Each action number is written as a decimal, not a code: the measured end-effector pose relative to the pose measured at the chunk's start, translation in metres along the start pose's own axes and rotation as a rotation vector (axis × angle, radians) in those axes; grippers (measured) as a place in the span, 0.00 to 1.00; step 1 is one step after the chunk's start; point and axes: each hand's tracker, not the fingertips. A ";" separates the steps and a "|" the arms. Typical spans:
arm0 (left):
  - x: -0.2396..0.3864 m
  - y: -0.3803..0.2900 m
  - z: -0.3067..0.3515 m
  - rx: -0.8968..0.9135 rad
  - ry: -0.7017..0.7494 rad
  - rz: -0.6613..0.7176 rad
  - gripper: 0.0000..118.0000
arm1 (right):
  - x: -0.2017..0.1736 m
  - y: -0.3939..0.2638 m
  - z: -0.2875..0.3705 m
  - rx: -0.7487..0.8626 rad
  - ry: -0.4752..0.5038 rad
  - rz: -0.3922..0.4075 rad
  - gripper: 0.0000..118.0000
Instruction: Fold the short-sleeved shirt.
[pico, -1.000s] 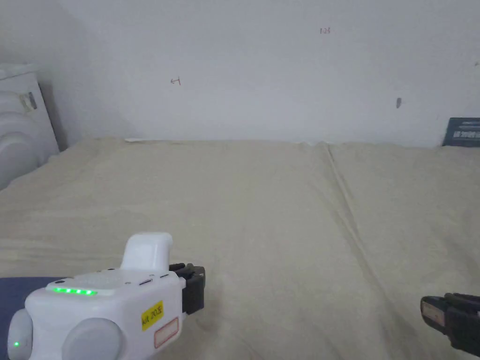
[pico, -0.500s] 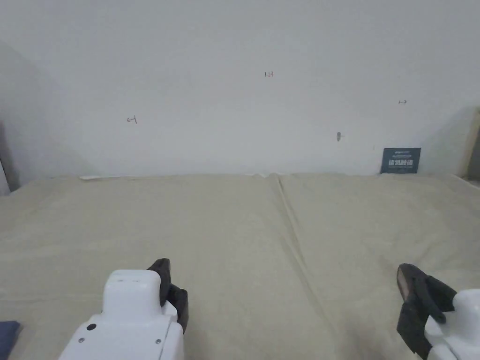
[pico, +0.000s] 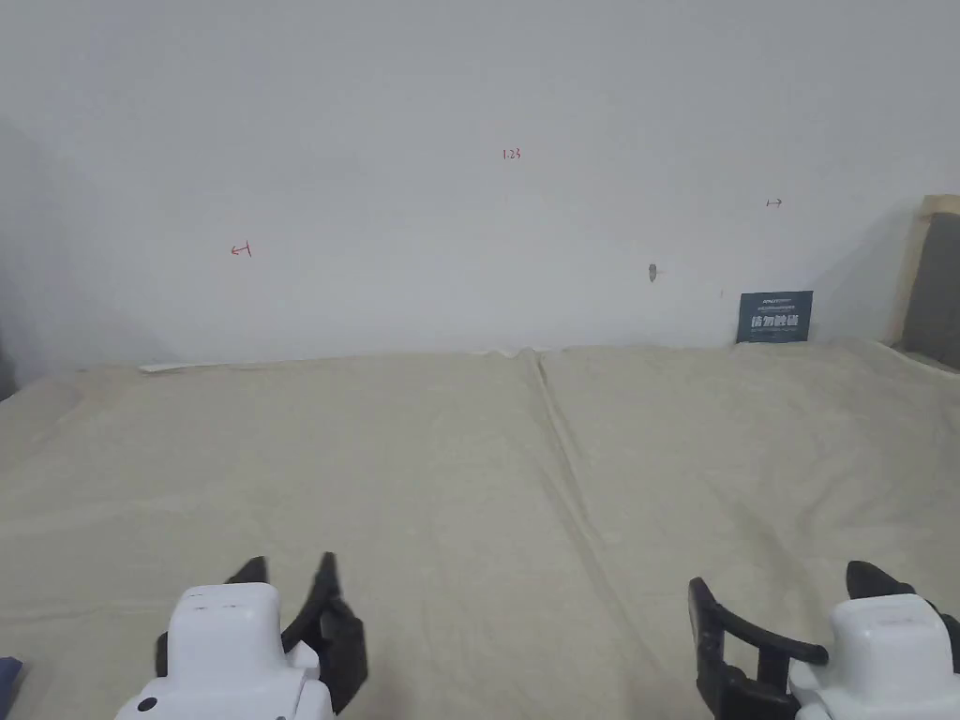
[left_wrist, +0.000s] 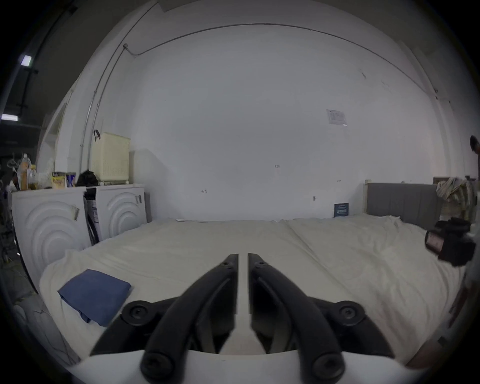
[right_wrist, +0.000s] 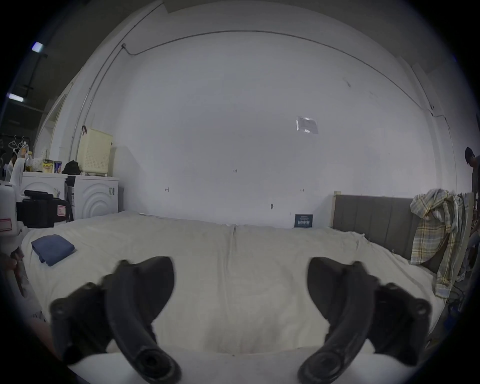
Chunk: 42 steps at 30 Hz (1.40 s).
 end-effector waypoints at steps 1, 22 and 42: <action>0.001 0.001 -0.001 -0.004 0.003 -0.003 0.72 | -0.002 0.001 0.002 0.020 0.000 0.011 0.92; -0.003 0.020 -0.005 -0.006 0.098 0.041 1.00 | -0.007 0.008 -0.005 -0.018 -0.019 0.018 0.92; 0.003 0.020 -0.009 0.003 0.124 -0.011 1.00 | -0.001 0.000 -0.019 -0.097 -0.013 -0.021 0.92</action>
